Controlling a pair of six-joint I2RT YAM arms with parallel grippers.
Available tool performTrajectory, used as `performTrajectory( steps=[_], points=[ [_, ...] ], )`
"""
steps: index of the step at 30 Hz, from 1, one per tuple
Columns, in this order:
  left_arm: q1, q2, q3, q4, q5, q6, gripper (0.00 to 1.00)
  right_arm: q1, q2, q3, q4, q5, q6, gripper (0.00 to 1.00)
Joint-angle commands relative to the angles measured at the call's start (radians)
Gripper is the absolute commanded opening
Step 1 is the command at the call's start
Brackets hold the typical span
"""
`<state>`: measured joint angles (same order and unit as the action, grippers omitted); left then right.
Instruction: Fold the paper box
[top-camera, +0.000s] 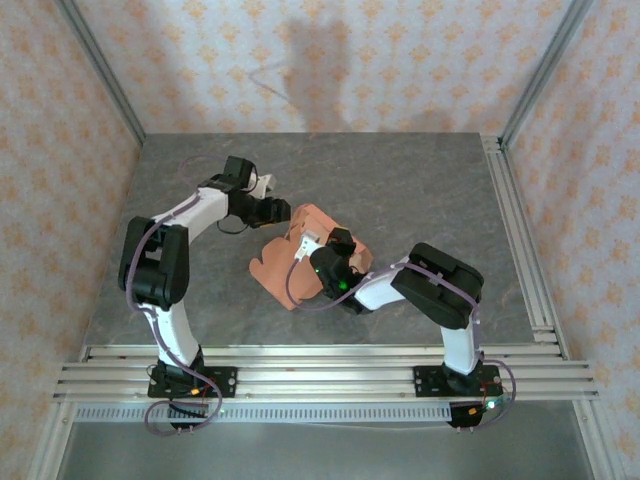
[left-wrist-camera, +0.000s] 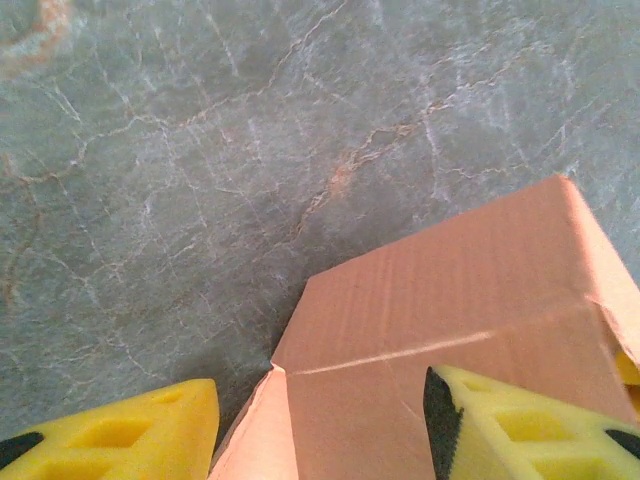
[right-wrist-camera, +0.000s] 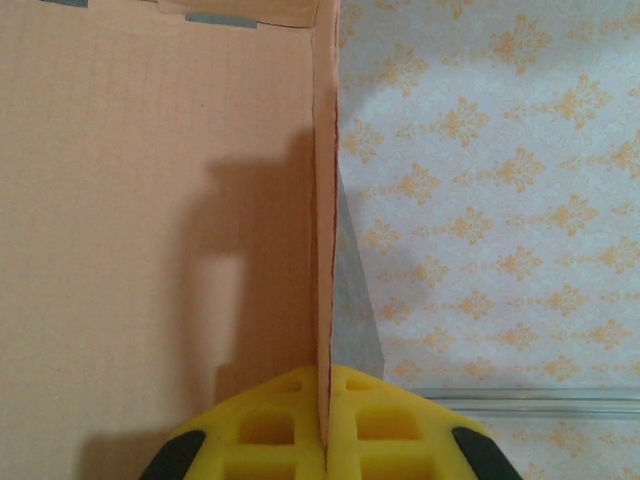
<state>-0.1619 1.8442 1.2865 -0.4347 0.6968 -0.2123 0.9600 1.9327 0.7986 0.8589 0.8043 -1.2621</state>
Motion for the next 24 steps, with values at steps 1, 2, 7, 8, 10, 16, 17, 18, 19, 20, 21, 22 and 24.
performTrajectory(
  steps=[1,2,7,8,10,16,17,18,19,20,21,22,24],
  points=[
    [-0.002,-0.076,-0.054,0.098,-0.03,0.046,0.58,0.001,0.021,0.015,0.064,0.012,-0.072,0.0],
    [-0.002,-0.09,-0.069,0.113,-0.032,0.05,0.58,0.001,0.031,0.014,0.088,0.013,-0.093,0.0],
    [-0.001,-0.097,-0.094,0.108,-0.028,0.079,0.59,0.006,0.049,0.017,0.122,0.009,-0.14,0.0],
    [-0.002,-0.093,-0.096,0.106,-0.025,0.081,0.59,0.008,0.049,0.02,0.119,0.009,-0.141,0.0],
    [-0.002,-0.09,-0.108,0.114,-0.017,0.08,0.59,0.007,0.051,0.023,0.12,0.01,-0.147,0.0],
    [-0.002,-0.106,-0.166,0.156,-0.007,0.07,0.59,0.008,0.045,0.025,0.113,0.012,-0.161,0.0],
    [-0.002,-0.107,-0.175,0.168,-0.001,0.066,0.59,0.008,0.043,0.025,0.111,0.013,-0.163,0.0],
    [-0.002,-0.107,-0.18,0.175,0.005,0.062,0.59,0.008,0.043,0.026,0.108,0.01,-0.163,0.0],
    [-0.002,-0.104,-0.183,0.179,0.01,0.058,0.59,0.01,0.042,0.026,0.106,0.009,-0.165,0.0],
    [-0.003,-0.102,-0.184,0.183,0.013,0.055,0.59,0.012,0.043,0.028,0.107,0.009,-0.166,0.0],
    [-0.003,-0.098,-0.184,0.185,0.016,0.053,0.59,0.014,0.043,0.029,0.106,0.007,-0.168,0.0],
    [-0.004,-0.097,-0.182,0.189,0.02,0.053,0.59,0.014,0.043,0.03,0.104,0.008,-0.169,0.0],
    [-0.003,-0.089,-0.178,0.189,0.025,0.051,0.59,0.019,0.041,0.037,0.1,0.004,-0.172,0.0]
  ],
)
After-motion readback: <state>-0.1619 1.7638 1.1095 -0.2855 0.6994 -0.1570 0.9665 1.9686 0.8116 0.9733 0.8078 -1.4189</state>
